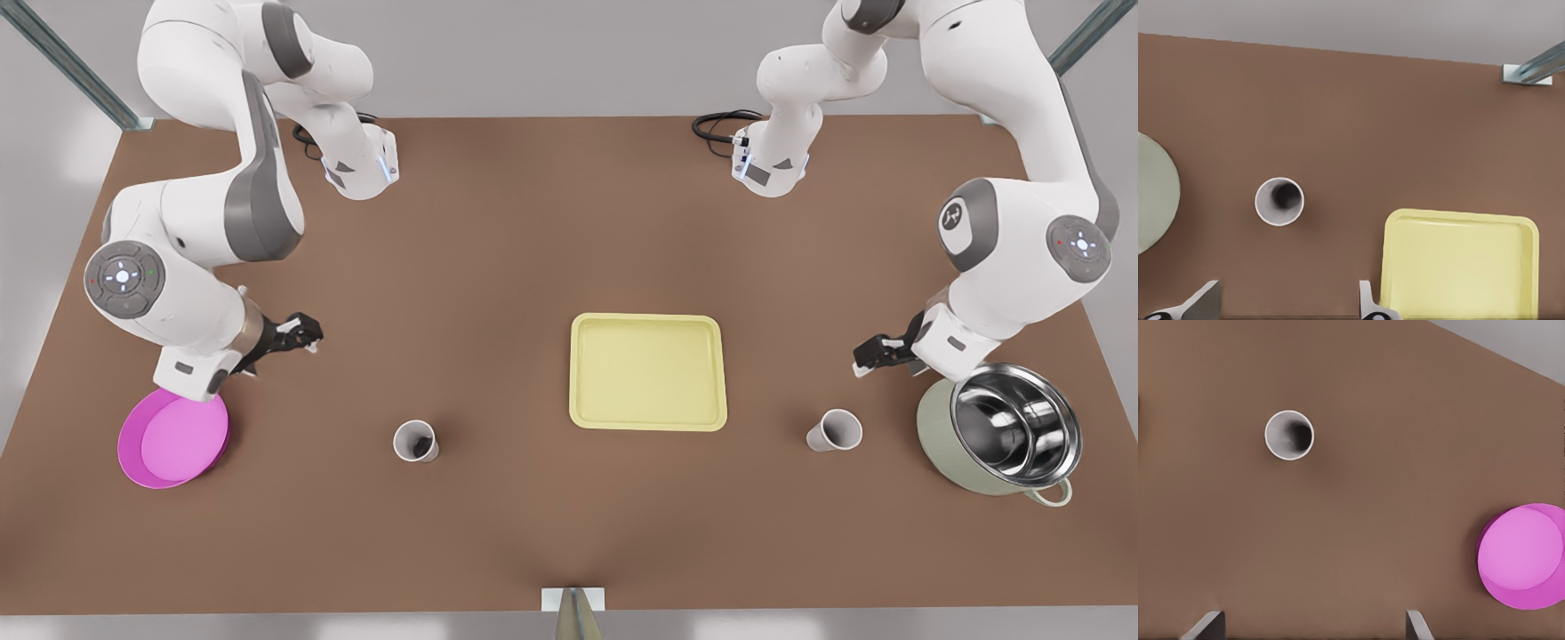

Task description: Use the left arm to pick up the white IKEA cup from the tray and place it on the middle-left position; use the right arm to pick up the white IKEA cup from the tray and place it on the middle-right position

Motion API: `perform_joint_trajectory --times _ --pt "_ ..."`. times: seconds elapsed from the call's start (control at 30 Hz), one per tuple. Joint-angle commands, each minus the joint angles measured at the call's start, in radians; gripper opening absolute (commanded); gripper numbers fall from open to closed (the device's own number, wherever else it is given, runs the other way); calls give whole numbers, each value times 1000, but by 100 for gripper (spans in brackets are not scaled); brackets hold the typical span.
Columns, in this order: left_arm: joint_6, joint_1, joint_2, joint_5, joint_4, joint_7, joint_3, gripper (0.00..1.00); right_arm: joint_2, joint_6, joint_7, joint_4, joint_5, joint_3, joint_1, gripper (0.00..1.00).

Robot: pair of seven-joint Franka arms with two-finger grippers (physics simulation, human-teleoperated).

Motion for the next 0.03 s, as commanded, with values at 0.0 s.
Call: perform_joint_trajectory --times 0.0 --pt "-74 1 0 4 4 36 0 100 -2 -68 -28 0 -19 0 0 100"
